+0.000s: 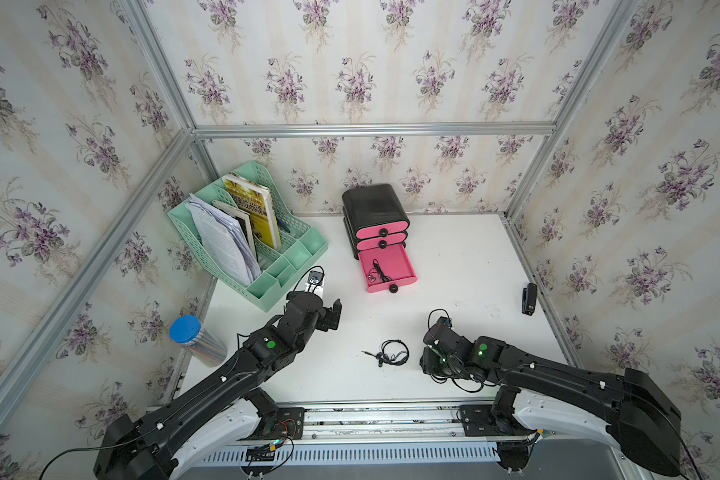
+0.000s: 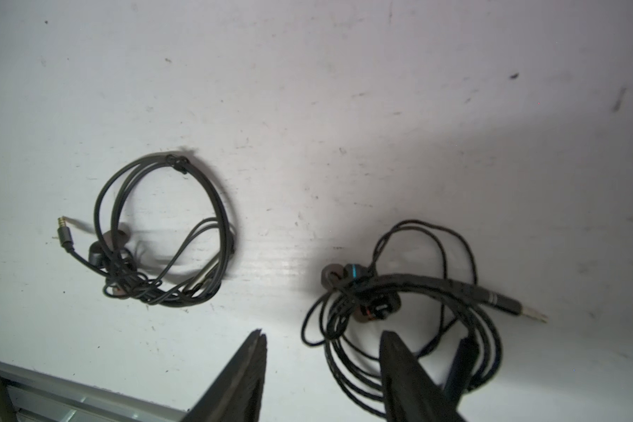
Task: Place the wired earphones into the drawer by color
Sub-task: Pick up the wired earphones from the center of the board.
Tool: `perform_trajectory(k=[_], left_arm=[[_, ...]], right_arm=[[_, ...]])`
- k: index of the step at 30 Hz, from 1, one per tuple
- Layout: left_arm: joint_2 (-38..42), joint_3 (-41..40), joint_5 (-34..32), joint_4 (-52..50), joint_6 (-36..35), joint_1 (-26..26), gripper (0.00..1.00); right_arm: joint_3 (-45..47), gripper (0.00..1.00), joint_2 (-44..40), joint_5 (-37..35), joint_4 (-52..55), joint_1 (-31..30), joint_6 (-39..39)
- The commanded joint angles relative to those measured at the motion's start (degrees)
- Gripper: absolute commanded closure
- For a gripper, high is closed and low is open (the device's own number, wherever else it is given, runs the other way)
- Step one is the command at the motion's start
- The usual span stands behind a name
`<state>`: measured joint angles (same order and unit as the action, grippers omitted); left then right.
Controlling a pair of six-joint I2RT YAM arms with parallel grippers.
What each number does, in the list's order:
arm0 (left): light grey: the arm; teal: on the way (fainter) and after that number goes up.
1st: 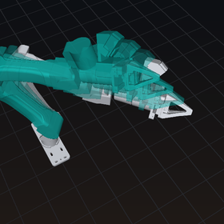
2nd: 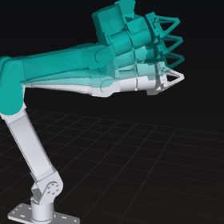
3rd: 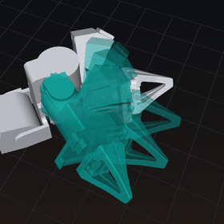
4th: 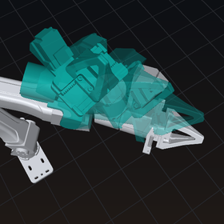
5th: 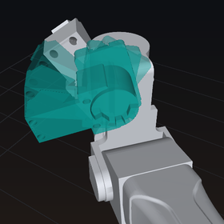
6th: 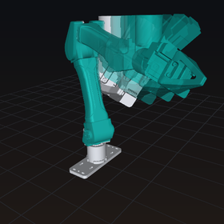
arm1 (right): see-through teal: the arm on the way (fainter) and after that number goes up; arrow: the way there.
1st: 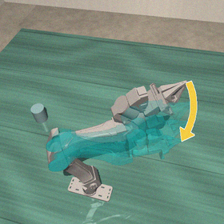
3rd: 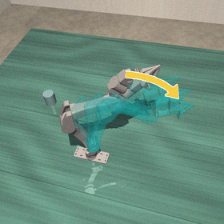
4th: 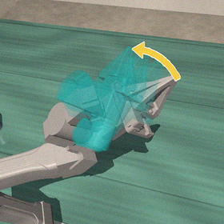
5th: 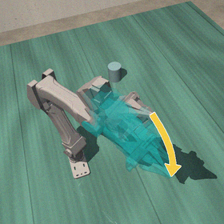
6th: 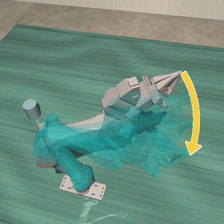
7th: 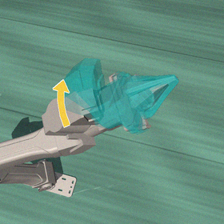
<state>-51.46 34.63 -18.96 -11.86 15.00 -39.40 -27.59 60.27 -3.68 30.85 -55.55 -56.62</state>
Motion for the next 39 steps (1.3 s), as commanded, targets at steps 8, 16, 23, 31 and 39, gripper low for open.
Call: perform_trajectory(k=[8, 16, 23, 31, 39], left_arm=[[-0.5, 0.2, -1.2, -0.3, -0.4, 0.0, 0.01], [-1.3, 0.1, -1.5, 0.0, -0.3, 0.1, 0.01], [-1.9, 0.3, -1.5, 0.0, -0.2, 0.0, 0.01], [-1.7, 0.2, -1.2, 0.0, -0.3, 0.0, 0.01], [-1.8, -1.5, -1.5, 2.8, -1.4, 0.0, 0.01]], right_arm=[[0.7, 0.60, 3.0, -0.8, -2.6, -0.1, 0.7], [0.9, 0.74, 4.8, -1.8, -2.4, -0.1, 1.8], [1.1, 0.92, 3.0, -2.7, -1.9, 0.0, 2.0], [0.6, 0.98, 1.2, -4.1, -1.7, 0.0, 2.4], [-5.4, 1.00, -0.1, -8.4, -3.0, 0.6, 8.2]])
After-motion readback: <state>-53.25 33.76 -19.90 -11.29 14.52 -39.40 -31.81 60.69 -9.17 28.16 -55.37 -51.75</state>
